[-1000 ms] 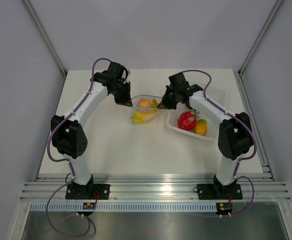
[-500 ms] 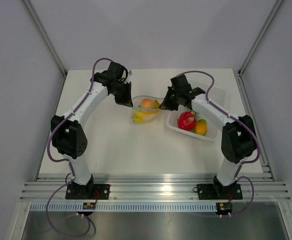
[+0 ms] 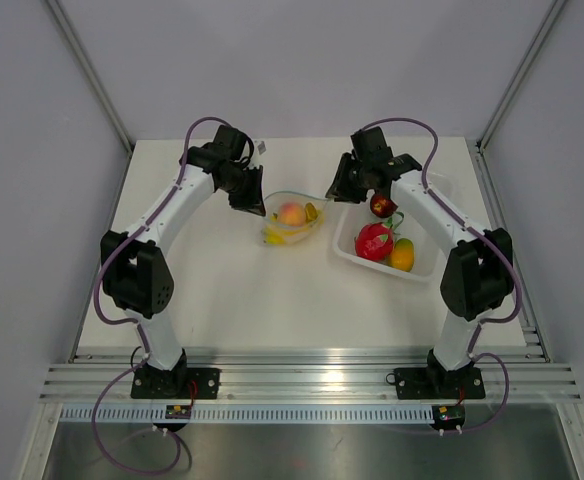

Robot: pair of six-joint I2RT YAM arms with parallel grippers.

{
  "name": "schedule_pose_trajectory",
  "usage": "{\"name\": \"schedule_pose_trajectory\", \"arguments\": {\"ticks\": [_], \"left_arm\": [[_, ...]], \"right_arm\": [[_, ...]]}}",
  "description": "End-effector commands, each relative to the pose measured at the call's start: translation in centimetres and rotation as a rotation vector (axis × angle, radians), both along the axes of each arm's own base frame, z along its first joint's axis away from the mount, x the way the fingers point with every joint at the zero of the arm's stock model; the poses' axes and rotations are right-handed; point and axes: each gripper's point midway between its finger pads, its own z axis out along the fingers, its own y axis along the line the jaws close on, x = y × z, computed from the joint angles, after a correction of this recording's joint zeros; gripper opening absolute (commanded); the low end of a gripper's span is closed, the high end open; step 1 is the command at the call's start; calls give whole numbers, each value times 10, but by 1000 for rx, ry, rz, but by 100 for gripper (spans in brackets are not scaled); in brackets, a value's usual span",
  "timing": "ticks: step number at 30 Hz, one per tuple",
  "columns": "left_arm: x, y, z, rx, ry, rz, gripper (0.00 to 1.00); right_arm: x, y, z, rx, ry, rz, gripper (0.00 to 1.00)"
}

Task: Place the food in the zip-top bag and seal the zipper
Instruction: Adjust the zipper food storage bag at the center of the board.

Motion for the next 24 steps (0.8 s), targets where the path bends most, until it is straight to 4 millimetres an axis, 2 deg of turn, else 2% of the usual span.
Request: {"name": "schedule_pose_trajectory", "arguments": {"ticks": [1,6,13,19,24], "left_arm": [[0,-4,24,-53,-73,-31,0],[2,-5,22,-58,-65,-23,0],[2,-6,20,-58,-54,-16,0],[4,-6,20,-49,-55,-28,0],[11,-6,13,-36,-41,-55,0]], "right_arm": [[1,-1,-4,-42,14,61,36],[-7,2,-13,-33,46,91,36],[-11,0,-10,-29,33,93,40],[-8,-10,5,-108,-64,193,45],[-2,-21,29,-185,-254,346,47]]}}
